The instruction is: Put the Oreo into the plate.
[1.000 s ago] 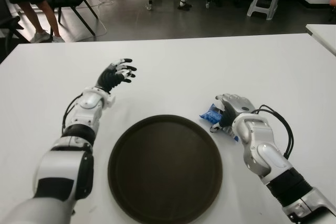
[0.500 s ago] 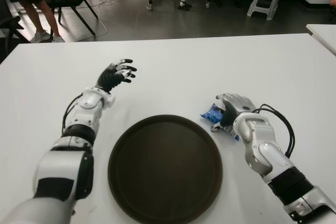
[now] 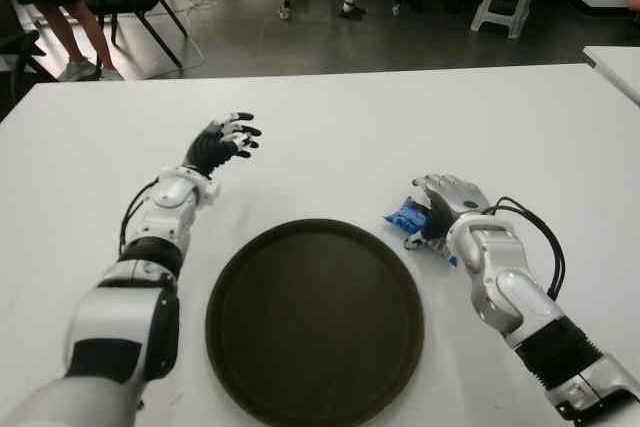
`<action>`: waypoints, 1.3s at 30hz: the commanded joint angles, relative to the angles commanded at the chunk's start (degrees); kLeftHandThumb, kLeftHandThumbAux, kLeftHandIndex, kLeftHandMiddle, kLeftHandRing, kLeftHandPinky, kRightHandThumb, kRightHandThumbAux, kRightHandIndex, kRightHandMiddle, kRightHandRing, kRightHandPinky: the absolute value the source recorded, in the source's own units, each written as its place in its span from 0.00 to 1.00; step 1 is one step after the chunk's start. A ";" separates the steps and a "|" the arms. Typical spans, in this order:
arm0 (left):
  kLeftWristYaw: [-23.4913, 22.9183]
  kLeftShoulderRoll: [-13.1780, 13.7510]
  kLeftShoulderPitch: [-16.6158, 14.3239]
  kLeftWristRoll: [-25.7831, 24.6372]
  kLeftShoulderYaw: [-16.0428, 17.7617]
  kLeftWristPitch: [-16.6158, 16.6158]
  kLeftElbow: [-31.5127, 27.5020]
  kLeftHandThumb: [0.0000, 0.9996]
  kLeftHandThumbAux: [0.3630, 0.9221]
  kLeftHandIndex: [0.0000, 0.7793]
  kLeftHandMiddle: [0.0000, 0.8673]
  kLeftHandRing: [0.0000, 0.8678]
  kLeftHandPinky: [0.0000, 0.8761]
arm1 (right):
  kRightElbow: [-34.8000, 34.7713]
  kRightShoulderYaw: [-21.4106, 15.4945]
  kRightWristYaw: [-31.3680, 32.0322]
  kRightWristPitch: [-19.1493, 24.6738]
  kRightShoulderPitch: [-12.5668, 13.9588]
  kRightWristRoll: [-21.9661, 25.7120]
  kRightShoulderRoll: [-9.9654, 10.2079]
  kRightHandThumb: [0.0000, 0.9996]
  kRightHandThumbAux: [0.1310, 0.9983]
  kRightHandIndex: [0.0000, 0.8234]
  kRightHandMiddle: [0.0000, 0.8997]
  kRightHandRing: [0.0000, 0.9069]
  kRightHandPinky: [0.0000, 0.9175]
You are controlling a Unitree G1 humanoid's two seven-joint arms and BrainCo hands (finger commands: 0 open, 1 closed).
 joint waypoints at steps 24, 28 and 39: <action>-0.28 -0.29 -0.21 -0.19 0.15 0.36 0.43 0.12 0.56 0.30 0.40 0.41 0.42 | -7.35 0.25 2.23 0.65 0.92 -2.81 -1.41 0.00 0.77 0.08 0.09 0.10 0.11; -0.28 -0.33 -0.18 -0.19 0.16 0.25 0.47 0.11 0.56 0.30 0.41 0.40 0.40 | -7.34 -0.64 -0.95 -1.72 1.06 -1.96 -1.91 0.00 0.78 0.09 0.09 0.11 0.13; 0.05 -0.23 -0.19 0.12 -0.05 0.11 0.39 0.10 0.56 0.30 0.41 0.41 0.42 | -0.60 -4.85 -15.34 -15.56 0.03 3.85 -3.37 0.00 0.79 0.08 0.11 0.13 0.15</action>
